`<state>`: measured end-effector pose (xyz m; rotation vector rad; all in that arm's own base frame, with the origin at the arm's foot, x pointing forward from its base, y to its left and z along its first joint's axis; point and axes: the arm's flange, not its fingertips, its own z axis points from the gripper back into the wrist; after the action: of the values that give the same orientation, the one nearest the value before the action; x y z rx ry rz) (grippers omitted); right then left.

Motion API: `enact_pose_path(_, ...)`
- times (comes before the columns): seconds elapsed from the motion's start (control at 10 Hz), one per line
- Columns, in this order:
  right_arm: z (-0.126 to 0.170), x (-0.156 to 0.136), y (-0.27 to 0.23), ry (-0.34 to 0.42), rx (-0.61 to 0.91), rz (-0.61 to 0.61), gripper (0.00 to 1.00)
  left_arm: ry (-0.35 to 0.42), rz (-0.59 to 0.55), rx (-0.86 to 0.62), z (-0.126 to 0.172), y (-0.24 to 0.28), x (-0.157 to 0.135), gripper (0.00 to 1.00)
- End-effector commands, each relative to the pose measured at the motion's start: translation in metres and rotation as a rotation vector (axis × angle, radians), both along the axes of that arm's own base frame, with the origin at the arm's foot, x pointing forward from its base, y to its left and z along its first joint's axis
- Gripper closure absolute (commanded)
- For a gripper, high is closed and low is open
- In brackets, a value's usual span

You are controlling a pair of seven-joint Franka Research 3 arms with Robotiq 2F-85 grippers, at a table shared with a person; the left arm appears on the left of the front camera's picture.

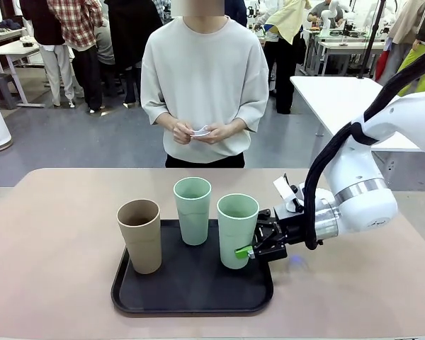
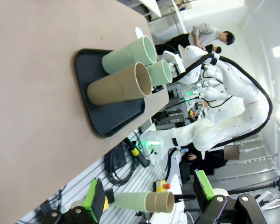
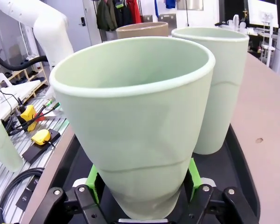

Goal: Place coasters on the table and set cups on them.
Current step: Pick up one Reusable plastic cup and place it on a coaster set by the human.

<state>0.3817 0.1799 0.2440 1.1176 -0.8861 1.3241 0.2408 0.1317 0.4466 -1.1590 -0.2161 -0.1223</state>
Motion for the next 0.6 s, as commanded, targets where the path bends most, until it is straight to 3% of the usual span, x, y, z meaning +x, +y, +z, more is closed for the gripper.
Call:
enact_pose_path(0.0, 0.045, -0.014, -0.012, -0.011, 0.048, 0.015, 1.0, -0.009, 0.001, -0.006, 0.0, 0.001, -0.001, 0.0)
enact_pose_path(0.3, 0.14, -0.014, -0.03, -0.017, 0.02, 0.001, 1.0, -0.009, 0.001, -0.006, 0.0, 0.001, -0.001, 0.0)
enact_pose_path(0.5, 0.162, -0.015, -0.03, 0.056, -0.021, 0.009, 1.0, -0.009, 0.001, -0.006, 0.0, 0.001, -0.001, 0.0)
